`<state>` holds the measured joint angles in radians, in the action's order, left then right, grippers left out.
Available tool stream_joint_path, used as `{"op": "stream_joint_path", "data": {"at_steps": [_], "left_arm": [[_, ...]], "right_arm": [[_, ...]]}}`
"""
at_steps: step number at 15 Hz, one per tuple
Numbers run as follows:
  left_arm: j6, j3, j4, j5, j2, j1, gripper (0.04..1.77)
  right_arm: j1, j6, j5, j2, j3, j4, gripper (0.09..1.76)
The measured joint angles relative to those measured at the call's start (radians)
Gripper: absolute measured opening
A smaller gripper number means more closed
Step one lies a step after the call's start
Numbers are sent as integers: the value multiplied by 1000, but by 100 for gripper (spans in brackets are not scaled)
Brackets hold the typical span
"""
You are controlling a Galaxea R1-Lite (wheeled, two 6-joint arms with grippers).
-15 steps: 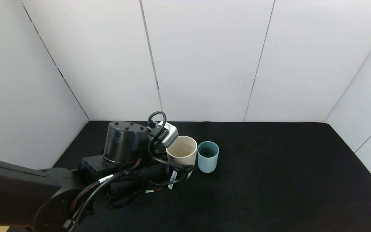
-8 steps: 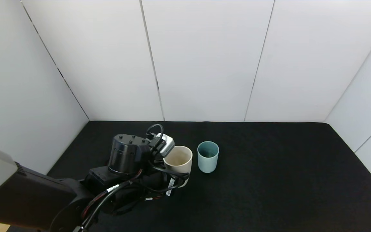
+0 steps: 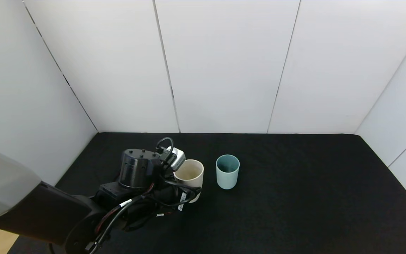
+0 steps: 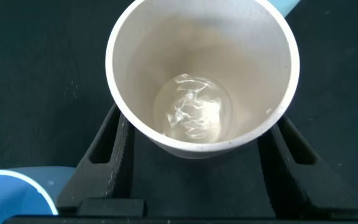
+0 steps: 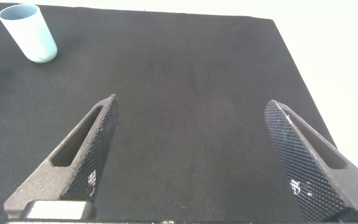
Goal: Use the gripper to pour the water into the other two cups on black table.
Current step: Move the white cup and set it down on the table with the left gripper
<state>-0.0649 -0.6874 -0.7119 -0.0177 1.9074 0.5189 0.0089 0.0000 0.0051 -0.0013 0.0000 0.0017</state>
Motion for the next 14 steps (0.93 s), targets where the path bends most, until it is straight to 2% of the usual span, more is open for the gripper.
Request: {"op": "stream_joint_path", "data": {"at_steps": [14], "left_arm": [[-1,-5,-3,0,67,-28,118]], "right_arm": [[0,0,0,0,0,0,171]]}}
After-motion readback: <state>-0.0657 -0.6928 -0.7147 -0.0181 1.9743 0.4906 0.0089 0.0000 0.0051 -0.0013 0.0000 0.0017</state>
